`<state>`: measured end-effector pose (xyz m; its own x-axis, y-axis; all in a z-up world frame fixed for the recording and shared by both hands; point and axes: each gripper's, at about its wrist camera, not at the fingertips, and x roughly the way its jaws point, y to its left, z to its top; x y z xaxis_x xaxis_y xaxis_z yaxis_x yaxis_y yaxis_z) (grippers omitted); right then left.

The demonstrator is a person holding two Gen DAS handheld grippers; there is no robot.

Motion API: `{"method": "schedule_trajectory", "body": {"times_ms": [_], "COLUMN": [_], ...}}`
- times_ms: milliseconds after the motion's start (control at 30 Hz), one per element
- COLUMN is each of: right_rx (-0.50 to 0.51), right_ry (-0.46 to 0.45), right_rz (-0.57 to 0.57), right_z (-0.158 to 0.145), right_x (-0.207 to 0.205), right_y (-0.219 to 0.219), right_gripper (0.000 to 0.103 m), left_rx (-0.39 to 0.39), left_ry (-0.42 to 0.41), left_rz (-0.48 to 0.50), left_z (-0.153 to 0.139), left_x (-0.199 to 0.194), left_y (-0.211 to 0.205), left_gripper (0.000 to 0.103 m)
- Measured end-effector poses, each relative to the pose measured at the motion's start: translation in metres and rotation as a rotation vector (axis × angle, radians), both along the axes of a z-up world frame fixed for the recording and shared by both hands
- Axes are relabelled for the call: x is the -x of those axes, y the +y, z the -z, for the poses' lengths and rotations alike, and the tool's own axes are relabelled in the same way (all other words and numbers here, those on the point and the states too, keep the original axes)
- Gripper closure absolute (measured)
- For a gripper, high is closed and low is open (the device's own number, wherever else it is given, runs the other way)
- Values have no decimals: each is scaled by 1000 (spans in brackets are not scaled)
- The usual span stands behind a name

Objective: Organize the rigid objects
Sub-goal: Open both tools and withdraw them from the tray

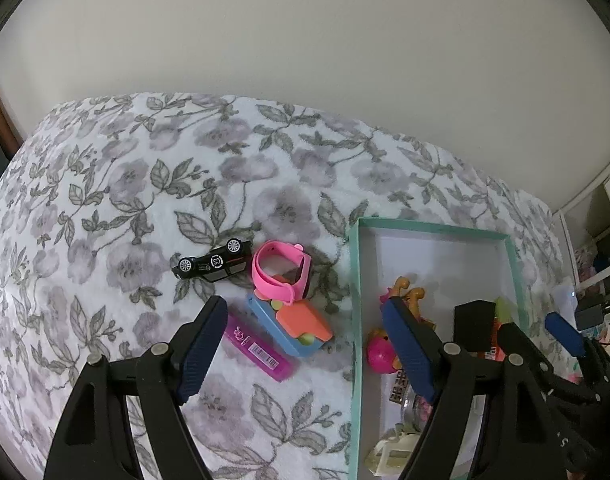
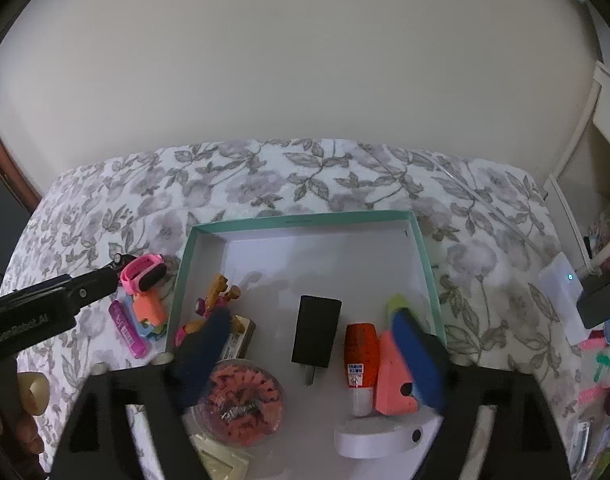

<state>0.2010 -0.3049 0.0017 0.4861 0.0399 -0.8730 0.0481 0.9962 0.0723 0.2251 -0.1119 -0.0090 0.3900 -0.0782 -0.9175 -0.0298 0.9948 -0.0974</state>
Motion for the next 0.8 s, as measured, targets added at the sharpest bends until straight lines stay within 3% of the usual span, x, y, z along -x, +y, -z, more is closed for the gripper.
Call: {"method": "schedule_trajectory", "body": {"times_ms": [200, 233, 300, 333, 800], "right_rx": [-45, -46, -47, -48, -51], "right_ry": [1, 1, 2, 0, -21], "right_rz": [1, 8, 11, 10, 13], "right_z": [14, 16, 19, 20, 19], "right_x": [-3, -3, -3, -3, -3], "right_y": [1, 1, 1, 1, 1], "right_gripper": [5, 0, 0, 0, 0], "left_rx": [-13, -15, -15, -13, -29], "left_ry": [10, 7, -3, -15, -68], "left_rz": [-9, -10, -13, -18, -37], "left_z": [7, 8, 9, 9, 3], "left_x": [-2, -2, -2, -2, -2], "left_y": [0, 0, 0, 0, 3], "left_gripper": [22, 20, 6, 4, 4]}}
